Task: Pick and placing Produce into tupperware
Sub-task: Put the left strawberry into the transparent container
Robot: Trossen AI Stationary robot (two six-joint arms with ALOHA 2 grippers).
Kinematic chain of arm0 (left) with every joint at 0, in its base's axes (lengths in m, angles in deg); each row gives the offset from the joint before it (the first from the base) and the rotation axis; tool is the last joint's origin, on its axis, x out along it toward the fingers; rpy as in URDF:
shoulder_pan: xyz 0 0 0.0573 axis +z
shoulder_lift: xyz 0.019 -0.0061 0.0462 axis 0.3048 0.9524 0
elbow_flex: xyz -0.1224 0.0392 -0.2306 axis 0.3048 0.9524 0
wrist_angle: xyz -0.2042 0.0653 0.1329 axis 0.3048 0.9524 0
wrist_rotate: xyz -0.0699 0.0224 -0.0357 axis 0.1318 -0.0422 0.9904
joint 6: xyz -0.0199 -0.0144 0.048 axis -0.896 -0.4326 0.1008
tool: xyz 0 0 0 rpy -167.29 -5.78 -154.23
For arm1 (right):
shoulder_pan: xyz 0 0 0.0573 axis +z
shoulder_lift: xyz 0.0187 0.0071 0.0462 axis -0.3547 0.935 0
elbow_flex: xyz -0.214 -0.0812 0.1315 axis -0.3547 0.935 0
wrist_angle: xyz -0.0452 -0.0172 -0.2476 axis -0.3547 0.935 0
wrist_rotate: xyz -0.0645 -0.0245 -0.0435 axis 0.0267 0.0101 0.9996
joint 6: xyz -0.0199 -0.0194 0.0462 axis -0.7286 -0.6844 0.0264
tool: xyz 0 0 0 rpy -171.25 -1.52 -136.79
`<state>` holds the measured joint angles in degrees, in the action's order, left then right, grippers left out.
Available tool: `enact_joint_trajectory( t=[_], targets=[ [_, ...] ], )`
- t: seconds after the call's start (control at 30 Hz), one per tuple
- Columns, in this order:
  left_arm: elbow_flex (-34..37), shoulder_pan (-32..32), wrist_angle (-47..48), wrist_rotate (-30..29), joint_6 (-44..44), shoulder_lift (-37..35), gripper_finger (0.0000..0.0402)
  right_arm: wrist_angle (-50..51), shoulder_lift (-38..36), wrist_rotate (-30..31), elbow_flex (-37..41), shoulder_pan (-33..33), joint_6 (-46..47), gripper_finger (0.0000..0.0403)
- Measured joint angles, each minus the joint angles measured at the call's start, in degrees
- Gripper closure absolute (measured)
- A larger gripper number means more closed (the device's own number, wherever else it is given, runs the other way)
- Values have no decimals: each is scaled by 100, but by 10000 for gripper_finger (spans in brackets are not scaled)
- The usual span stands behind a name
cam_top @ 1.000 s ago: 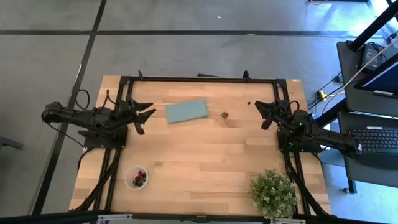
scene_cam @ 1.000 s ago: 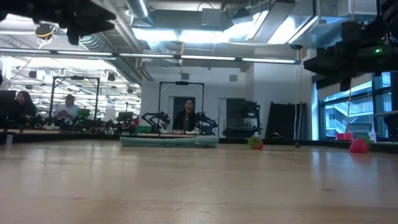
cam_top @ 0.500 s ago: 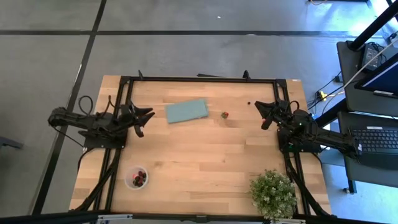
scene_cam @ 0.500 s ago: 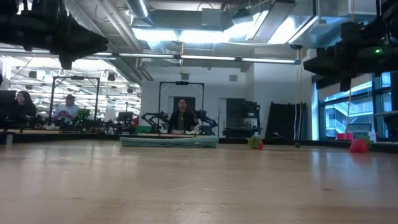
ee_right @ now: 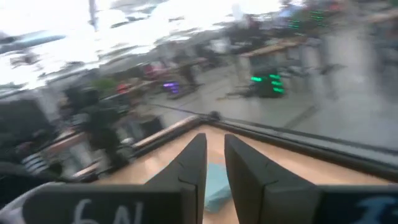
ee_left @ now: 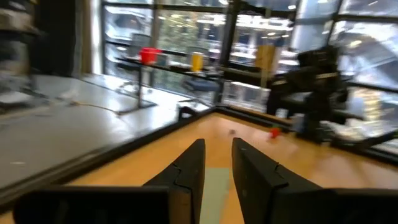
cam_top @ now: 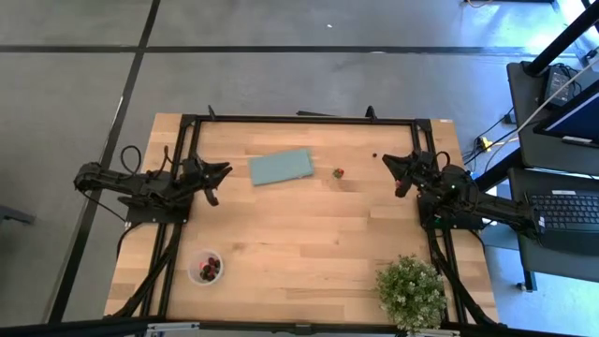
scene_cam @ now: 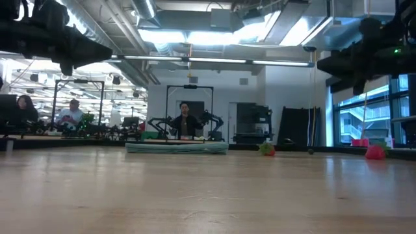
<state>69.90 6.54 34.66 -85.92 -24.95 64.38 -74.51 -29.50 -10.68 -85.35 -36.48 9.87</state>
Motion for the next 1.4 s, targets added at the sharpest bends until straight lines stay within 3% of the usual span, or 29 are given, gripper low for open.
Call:
enact_joint_trajectory(
  t=[0.07, 0.27, 0.43, 0.67, 0.97, 1.13, 1.4],
  targets=[
    [0, 0, 4, -172, 162, -1, 335, -177, 34, -406, -54, 2, -140, 342],
    [0, 0, -55, -199, 190, 1, 345, -9, 785, -447, -1147, 23, -1085, 342],
    [0, 0, -57, -201, 187, 1, 354, 852, 2254, -372, -2510, 24, -1932, 342],
    [0, 0, -57, -203, 199, 1, 366, 2135, 4584, -492, -4028, -15, -1762, 342],
    [0, 0, -57, -205, 201, 1, 382, 2354, 6807, -1298, -5041, -13, -2184, 338],
    [0, 0, -57, -204, 245, 1, 390, 2431, 7241, -1298, -5117, -148, -2310, 294],
    [0, -2, -55, -205, 245, 1, 401, 2675, 7442, -1290, -5117, -714, -1952, 153]
  ],
)
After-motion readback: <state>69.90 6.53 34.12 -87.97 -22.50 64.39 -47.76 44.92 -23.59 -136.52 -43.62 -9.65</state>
